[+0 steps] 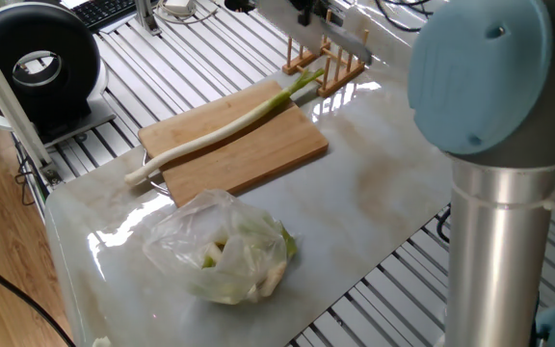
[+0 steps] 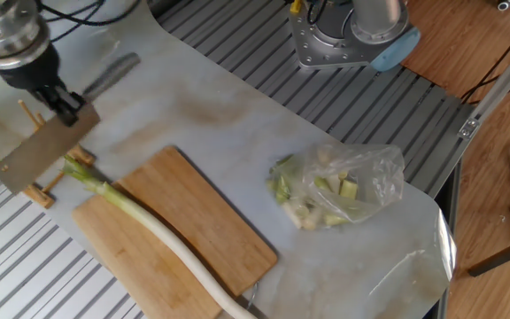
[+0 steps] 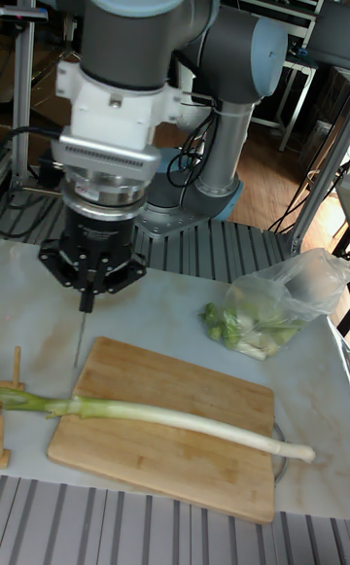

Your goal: Chop the scallions

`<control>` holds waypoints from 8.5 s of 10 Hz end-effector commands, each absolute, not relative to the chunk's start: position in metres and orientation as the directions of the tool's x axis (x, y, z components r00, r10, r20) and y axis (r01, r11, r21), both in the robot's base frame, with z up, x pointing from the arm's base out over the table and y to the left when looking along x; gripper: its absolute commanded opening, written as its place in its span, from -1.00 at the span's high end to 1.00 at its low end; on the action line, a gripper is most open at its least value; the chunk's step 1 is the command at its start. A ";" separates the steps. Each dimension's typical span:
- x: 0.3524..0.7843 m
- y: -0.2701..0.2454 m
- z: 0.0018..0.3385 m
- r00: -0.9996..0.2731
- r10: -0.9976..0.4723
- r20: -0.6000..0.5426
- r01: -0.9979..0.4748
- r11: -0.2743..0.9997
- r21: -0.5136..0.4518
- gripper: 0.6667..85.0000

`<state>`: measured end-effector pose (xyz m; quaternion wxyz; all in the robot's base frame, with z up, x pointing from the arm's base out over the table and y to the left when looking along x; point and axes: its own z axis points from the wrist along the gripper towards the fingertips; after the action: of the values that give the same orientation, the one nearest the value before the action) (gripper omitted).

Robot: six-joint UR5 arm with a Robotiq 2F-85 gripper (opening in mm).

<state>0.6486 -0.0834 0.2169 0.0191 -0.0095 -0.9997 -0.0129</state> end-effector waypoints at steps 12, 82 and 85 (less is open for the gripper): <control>0.651 0.052 0.155 -0.993 0.116 0.036 0.119 0.990 0.075 0.98; 0.673 0.061 0.096 -0.997 0.083 0.007 0.084 0.994 0.068 0.98; 0.672 0.069 0.105 -0.997 0.079 0.000 0.079 0.992 0.096 0.98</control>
<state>0.6716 0.0604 0.0975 0.0016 -0.0387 -0.9988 -0.0306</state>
